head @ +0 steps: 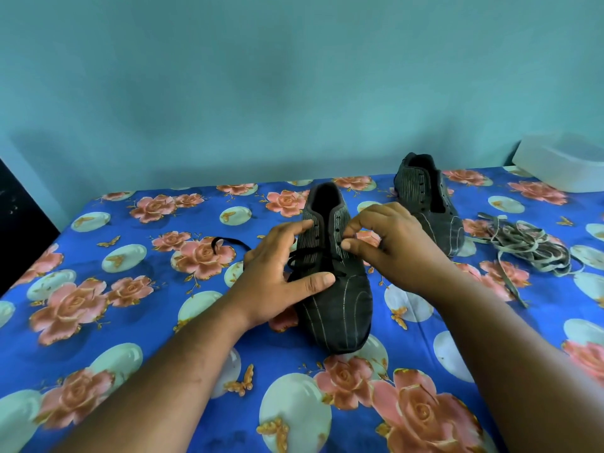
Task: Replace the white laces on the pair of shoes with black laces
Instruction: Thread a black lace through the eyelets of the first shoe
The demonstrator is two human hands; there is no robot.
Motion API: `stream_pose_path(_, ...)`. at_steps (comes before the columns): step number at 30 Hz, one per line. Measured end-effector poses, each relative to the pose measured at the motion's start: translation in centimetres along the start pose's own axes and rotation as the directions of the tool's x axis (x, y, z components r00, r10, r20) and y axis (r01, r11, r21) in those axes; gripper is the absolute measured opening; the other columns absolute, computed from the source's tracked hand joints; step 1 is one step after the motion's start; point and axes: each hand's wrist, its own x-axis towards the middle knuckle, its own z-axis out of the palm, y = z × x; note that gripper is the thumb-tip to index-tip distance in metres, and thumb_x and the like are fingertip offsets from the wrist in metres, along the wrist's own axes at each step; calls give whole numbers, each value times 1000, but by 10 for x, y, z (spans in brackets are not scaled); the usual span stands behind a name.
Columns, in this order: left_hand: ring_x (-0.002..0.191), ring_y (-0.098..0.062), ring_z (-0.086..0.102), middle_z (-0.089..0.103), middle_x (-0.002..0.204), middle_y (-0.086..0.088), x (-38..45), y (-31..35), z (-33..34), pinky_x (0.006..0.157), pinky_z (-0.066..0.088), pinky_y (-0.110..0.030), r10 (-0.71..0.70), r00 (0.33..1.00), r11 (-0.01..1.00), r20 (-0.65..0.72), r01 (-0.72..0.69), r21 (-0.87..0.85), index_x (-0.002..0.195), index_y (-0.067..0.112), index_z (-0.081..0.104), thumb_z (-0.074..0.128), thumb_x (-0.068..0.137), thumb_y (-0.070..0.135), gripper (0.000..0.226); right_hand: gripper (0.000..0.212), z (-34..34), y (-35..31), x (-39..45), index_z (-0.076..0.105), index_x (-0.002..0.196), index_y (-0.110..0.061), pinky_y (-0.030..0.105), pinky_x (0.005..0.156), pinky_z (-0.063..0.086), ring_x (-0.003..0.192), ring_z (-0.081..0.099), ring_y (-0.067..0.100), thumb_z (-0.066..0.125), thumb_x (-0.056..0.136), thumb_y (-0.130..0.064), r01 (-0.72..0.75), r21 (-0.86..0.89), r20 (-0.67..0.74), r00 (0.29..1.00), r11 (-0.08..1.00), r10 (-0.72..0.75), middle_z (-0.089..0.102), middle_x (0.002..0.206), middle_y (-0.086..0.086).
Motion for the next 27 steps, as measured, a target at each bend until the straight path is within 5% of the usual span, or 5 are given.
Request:
stream_pose_path(9,137,-7,45,38,144,29,0,-2,1,110,42,-54,-15,1000,1000,4,15,-16,141,54,36,67,65,86,88,8,-10,18,1,59,91,-32,53,92,45,106,53,26,61,96,-39,-155,-46,-156,977,987,146,59,98,-13)
stream_pose_path(16,138,-11,42,38,144,26,-2,0,1,103,52,-42,-20,1000,999,7,20,-25,140,51,39,67,65,85,87,24,-32,39,-2,65,114,-18,49,93,32,119,45,38,52,103,-35,-632,-114,-456,719,767,525,62,124,10)
stream_pose_path(19,137,-12,44,39,143,27,-1,0,1,102,52,-43,-11,1000,999,-1,11,-32,138,50,42,67,65,86,85,25,-26,30,0,64,116,-25,48,98,30,125,41,33,56,99,-42,-547,-141,-381,799,825,465,57,129,6)
stream_pose_path(23,136,-15,44,39,141,27,-1,0,0,98,54,-40,-21,1000,999,3,22,-44,135,50,44,68,64,85,83,37,-14,10,0,64,118,-36,42,97,31,125,43,23,55,93,-61,-153,-120,-140,981,981,136,58,124,-10)
stream_pose_path(27,128,-6,47,41,134,25,-1,0,0,93,50,-18,-32,999,999,5,33,-41,130,47,46,69,64,80,77,39,-4,2,-2,66,109,-40,41,94,30,114,43,13,49,88,-69,35,-137,15,999,990,-33,60,114,-20)
